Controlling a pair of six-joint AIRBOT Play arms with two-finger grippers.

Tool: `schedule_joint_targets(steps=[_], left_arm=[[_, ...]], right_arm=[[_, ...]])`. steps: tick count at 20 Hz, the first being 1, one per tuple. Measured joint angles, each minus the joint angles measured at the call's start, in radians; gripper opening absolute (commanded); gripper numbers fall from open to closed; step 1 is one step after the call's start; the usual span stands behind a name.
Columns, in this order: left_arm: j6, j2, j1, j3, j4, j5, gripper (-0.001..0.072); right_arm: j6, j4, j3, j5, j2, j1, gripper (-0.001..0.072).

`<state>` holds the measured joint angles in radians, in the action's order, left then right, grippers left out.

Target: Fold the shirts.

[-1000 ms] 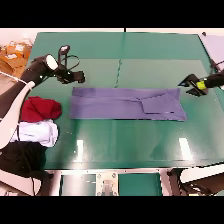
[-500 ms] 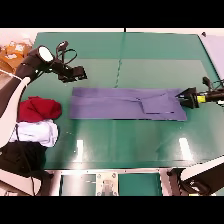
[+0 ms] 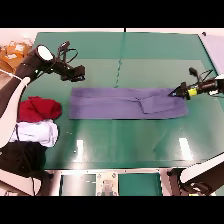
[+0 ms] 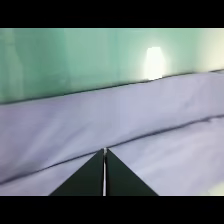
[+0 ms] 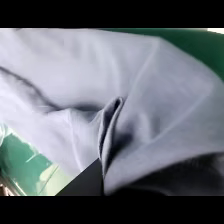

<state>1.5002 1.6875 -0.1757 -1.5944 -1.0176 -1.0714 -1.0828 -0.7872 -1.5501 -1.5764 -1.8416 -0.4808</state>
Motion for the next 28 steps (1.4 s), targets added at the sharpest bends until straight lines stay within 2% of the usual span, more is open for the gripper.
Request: schedule_joint_targets(steps=[4, 10, 15, 17, 19, 24, 28], left_arm=[[-0.05, 0.085, -0.16, 0.0, 0.11, 0.074, 0.0024], [-0.146, 0.312, -0.436, -0.068, 0.422, 0.28, 0.0024], [-0.149, 0.415, -0.497, -0.164, 0.531, 0.319, 0.0024], [-0.163, 0.425, -0.468, -0.192, 0.529, 0.243, 0.0024], [-0.174, 0.418, -0.405, -0.23, 0.485, 0.108, 0.0023], [-0.117, 0.346, -0.174, -0.383, 0.199, -0.285, 0.0024], [-0.085, 0.257, 0.009, -0.453, 0.064, -0.449, 0.0024]], right_arm=[[-0.056, -0.043, -0.013, -0.023, 0.165, 0.042, 0.0018], [-0.157, -0.064, -0.029, -0.057, 0.376, 0.156, 0.0018], [-0.217, -0.071, -0.039, -0.064, 0.423, 0.246, 0.0018], [-0.225, -0.07, -0.04, -0.056, 0.429, 0.262, 0.0018], [-0.235, -0.072, -0.041, -0.035, 0.431, 0.272, 0.0018], [-0.293, -0.067, -0.041, 0.013, 0.434, 0.359, 0.0018], [-0.375, -0.063, -0.041, 0.154, 0.404, 0.566, 0.0019]])
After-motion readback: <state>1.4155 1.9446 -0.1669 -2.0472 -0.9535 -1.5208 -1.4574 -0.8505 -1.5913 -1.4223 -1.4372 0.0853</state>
